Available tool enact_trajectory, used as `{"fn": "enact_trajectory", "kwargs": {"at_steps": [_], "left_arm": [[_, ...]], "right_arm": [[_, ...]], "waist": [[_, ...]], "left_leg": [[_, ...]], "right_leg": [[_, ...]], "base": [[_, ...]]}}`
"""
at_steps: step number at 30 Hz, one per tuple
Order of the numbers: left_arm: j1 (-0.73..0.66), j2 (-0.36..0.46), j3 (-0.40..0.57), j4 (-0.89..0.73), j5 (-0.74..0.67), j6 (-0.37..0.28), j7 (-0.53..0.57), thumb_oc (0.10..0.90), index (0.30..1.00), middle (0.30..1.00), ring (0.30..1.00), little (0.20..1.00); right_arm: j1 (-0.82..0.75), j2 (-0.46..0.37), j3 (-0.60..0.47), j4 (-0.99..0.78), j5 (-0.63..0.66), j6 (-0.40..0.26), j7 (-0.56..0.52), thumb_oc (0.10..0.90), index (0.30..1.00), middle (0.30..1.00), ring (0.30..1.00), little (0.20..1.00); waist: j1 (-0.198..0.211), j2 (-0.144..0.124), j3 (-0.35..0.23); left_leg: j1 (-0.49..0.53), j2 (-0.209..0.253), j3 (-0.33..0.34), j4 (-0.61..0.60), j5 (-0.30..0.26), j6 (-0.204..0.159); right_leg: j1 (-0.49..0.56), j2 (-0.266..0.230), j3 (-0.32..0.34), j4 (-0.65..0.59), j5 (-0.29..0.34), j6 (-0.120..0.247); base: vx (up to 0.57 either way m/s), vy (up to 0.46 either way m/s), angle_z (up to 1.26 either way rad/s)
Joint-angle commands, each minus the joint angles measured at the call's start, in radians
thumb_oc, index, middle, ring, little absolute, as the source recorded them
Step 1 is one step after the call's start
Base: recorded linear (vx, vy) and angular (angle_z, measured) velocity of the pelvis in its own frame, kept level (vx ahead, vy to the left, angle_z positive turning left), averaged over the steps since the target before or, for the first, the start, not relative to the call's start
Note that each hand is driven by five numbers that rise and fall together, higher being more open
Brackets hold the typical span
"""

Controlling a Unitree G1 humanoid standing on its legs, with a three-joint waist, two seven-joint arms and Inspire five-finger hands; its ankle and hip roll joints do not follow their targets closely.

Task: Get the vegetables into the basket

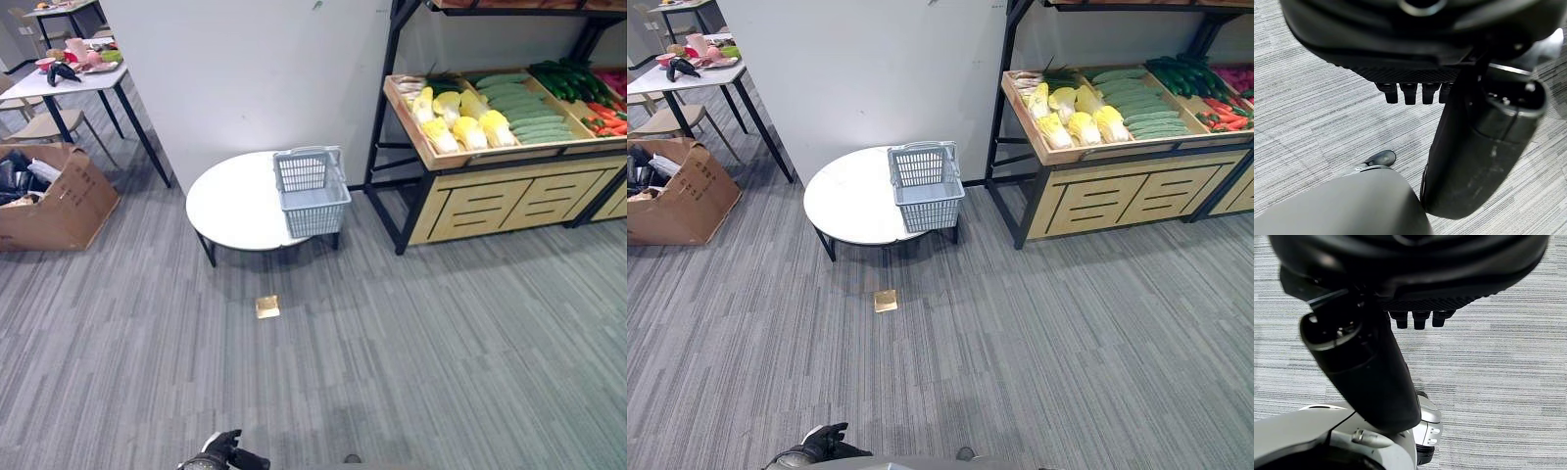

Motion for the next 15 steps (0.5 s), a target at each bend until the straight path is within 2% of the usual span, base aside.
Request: {"fn": "enact_trajectory", "kwargs": {"at_steps": [1,15], "left_arm": [[-0.002,-0.011,-0.016,0.068,0.013,0.015,-0.005,0.900,1.000,1.000,1.000,1.000],[-0.006,-0.013,-0.017,0.069,0.015,0.017,-0.011,0.900,1.000,1.000,1.000,1.000]], "right_arm": [[-0.044,0.006,0.027,0.036,-0.003,-0.002,0.012,0.900,1.000,1.000,1.000,1.000],[-0.044,0.004,0.027,0.036,-0.005,0.000,0.017,0.900,1.000,1.000,1.000,1.000]], "waist": [[-0.002,-0.012,0.027],[0.000,-0.010,0.020]], "left_leg": [[-0.014,0.015,0.016,0.001,-0.010,-0.069],[-0.020,0.013,0.022,0.001,-0.011,-0.069]], "right_leg": [[0.056,-0.070,-0.003,-0.001,-0.072,0.129],[0.049,-0.073,-0.014,-0.001,-0.071,0.134]], "base": [[0.00,0.000,0.00],[0.00,0.000,0.00]]}}
